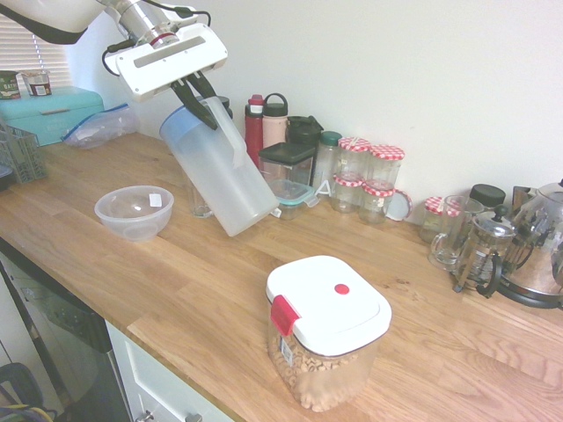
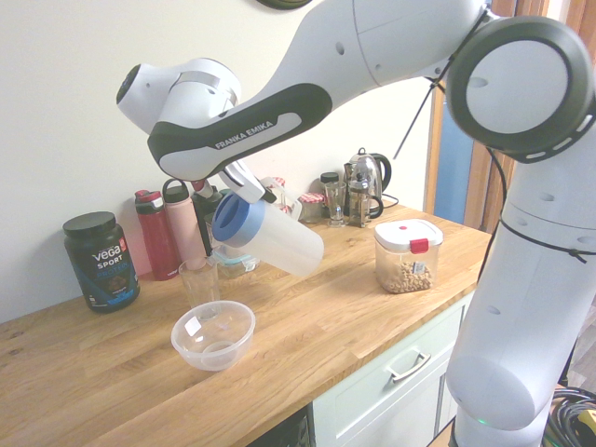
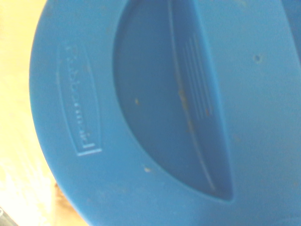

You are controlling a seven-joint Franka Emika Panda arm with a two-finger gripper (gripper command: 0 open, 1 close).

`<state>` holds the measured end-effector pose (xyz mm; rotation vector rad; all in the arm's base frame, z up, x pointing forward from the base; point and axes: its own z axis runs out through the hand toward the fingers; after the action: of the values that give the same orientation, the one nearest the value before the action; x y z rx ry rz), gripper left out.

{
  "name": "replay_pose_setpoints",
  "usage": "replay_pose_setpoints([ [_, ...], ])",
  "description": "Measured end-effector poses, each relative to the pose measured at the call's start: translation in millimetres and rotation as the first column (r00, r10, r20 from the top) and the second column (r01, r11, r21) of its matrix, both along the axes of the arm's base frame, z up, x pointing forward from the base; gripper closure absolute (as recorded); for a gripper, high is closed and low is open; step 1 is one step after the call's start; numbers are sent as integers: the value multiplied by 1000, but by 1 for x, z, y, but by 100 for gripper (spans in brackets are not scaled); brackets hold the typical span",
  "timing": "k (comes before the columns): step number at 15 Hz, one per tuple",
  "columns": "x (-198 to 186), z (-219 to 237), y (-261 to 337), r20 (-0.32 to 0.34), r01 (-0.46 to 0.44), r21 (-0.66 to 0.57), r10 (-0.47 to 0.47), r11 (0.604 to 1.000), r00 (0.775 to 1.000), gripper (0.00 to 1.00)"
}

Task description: Pour me some water

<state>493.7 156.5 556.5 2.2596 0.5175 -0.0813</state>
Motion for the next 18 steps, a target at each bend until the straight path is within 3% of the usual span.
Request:
replay_pose_setpoints([
  [13,58,-52,20,2,16,-190,-16,982,1000,100],
  [18,62,-55,29,6,9,-203,-8,979,1000,100],
])
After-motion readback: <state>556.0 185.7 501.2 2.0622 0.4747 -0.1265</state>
